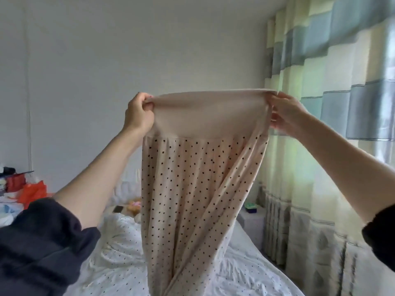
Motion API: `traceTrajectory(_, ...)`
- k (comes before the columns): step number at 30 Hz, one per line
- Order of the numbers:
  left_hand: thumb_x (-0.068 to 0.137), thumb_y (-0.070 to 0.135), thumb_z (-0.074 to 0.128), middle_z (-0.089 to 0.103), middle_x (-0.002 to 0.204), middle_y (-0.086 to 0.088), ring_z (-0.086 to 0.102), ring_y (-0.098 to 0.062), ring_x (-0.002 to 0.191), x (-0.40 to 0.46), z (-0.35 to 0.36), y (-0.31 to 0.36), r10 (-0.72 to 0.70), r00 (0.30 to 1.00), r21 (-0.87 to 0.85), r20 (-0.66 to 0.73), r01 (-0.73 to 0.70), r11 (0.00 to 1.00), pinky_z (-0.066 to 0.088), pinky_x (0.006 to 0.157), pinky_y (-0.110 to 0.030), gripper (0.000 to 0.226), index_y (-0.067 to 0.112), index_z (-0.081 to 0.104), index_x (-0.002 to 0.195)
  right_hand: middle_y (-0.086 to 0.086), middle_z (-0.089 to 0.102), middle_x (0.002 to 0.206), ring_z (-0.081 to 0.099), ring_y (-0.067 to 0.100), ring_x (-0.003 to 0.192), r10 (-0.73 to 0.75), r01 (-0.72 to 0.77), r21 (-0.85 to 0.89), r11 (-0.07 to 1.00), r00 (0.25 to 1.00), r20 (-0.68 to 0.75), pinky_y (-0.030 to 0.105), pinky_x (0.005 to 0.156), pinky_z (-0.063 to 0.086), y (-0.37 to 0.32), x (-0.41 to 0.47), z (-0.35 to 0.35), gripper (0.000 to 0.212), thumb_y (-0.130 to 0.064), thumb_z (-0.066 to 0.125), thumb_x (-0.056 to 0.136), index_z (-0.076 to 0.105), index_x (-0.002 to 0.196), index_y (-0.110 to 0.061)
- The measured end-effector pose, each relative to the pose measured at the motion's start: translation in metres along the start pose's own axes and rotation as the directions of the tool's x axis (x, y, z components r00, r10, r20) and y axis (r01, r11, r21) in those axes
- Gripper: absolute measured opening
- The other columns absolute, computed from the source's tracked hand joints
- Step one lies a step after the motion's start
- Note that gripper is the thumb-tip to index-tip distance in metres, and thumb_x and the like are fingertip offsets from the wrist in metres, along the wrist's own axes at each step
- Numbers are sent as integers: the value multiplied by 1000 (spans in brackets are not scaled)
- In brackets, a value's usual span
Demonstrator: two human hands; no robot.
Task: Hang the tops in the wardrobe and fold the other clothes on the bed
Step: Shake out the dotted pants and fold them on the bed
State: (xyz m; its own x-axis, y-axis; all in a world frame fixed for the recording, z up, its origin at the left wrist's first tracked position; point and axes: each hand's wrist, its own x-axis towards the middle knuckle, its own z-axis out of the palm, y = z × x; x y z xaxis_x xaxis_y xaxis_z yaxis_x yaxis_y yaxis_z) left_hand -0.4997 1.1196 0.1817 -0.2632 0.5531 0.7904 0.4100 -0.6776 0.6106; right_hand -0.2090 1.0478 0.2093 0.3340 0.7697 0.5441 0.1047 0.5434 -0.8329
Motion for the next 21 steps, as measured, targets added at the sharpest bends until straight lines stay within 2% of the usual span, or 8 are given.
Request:
traceTrajectory(3, 96, 6, 39, 56, 102, -2, 51, -17, 92, 24, -7, 36, 73, 997, -53, -34, -75, 996, 38, 74, -21, 24, 11, 59, 110, 0, 55, 75, 54, 10, 60, -55, 54, 123, 991, 998, 6, 22, 51, 52, -40, 12, -1, 22, -13, 43, 99, 59, 85, -19)
traceTrajectory(5, 96, 6, 40, 57, 98, 0, 51, -16, 90, 40, -16, 61, 141, 987, -67, -78, -146, 987, 38, 73, -21, 24, 12, 60, 108, 0, 56, 73, 57, 8, 54, -121, 120, 145, 982, 993, -4, 22, 49, 51, -69, 15, 0, 25, -14, 41, 100, 58, 83, -19)
traceTrajectory(9, 93, 2, 43, 58, 96, 0, 53, -14, 89, 63, -36, 97, 239, 963, -143, -121, -255, 956, 40, 78, -23, 24, 13, 62, 104, -3, 54, 72, 51, 8, 57, -188, 189, 35, 981, 982, -34, 21, 50, 48, -114, 16, -2, 24, -19, 43, 99, 56, 78, -21)
traceTrajectory(12, 92, 2, 46, 60, 93, 1, 54, -14, 87, 67, -44, 109, 319, 941, -116, -118, -332, 936, 41, 77, -24, 24, 17, 62, 100, -5, 56, 70, 52, 9, 56, -224, 224, -10, 975, 972, -63, 20, 49, 49, -129, 13, -5, 25, -22, 45, 98, 58, 77, -23)
traceTrajectory(16, 93, 4, 48, 61, 91, 5, 56, -14, 88, 43, -32, 87, 330, 942, -64, 61, -326, 943, 41, 76, -24, 24, 25, 60, 96, -1, 60, 79, 55, 13, 63, -206, 192, -197, 961, 977, -53, 29, 58, 51, -99, 8, -7, 20, -26, 45, 98, 60, 85, -23)
traceTrajectory(18, 93, 1, 49, 61, 92, 5, 56, -15, 91, 18, -19, 58, 289, 943, -30, 166, -288, 957, 39, 77, -23, 25, 23, 59, 94, 1, 60, 89, 57, 16, 74, -175, 156, -330, 931, 984, -28, 30, 65, 50, -63, 1, -10, 17, -27, 44, 98, 61, 96, -23)
traceTrajectory(21, 92, 0, 51, 62, 93, 2, 58, -19, 93, -21, 6, 7, 193, 939, 10, 284, -204, 979, 41, 78, -26, 19, 16, 62, 96, 3, 61, 96, 57, 18, 85, -108, 108, -416, 903, 994, 25, 31, 72, 50, -1, -12, -18, 20, -27, 45, 98, 62, 104, -18)
